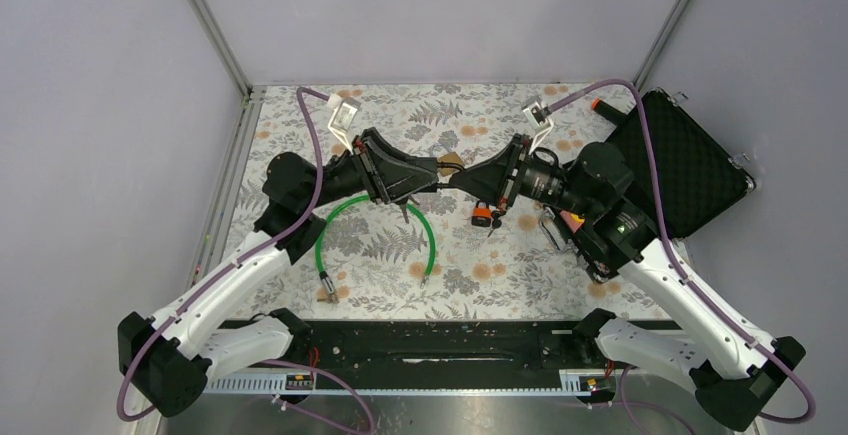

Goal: Lock with the key
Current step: Lock the lock.

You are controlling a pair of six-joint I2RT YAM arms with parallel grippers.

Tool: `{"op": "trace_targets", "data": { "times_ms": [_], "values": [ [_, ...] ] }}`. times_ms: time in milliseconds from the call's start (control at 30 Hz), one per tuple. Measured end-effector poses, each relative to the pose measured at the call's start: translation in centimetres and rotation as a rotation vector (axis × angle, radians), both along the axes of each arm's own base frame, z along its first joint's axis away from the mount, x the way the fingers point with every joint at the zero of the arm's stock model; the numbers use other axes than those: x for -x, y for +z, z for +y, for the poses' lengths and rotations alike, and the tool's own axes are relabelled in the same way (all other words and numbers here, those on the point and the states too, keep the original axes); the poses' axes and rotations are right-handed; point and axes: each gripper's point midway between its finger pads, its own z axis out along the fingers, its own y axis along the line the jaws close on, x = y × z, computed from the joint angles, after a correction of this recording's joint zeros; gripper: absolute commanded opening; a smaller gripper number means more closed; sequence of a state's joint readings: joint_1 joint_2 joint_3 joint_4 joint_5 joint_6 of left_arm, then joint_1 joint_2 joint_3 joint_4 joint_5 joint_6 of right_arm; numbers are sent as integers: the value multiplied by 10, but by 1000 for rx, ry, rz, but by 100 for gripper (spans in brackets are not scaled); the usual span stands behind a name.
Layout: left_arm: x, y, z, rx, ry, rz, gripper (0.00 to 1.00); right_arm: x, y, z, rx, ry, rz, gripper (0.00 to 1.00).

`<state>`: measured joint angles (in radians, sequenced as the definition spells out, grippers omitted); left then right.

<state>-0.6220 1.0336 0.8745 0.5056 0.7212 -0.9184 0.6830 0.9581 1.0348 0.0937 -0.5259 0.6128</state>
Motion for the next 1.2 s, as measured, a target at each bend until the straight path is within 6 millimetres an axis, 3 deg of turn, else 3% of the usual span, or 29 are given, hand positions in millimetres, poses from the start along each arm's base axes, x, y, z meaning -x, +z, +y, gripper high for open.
{"op": "trace_targets", "data": {
  "times_ms": [467, 833, 1000, 1200],
  "values": [
    [-8, 8, -2, 36, 28, -38, 0, -12, 16, 8, -24, -29, -33, 0],
    [-4, 0, 1, 5, 23, -34, 0, -9, 4, 7, -10, -43, -22, 0],
    [-4, -10, 2, -4, 4, 12, 0, -9, -9, 3, 29, -62, 32, 14],
    [-18, -30, 3, -14, 8, 137, 0, -25, -27, -10, 52, -113, 130, 28]
  ]
}}
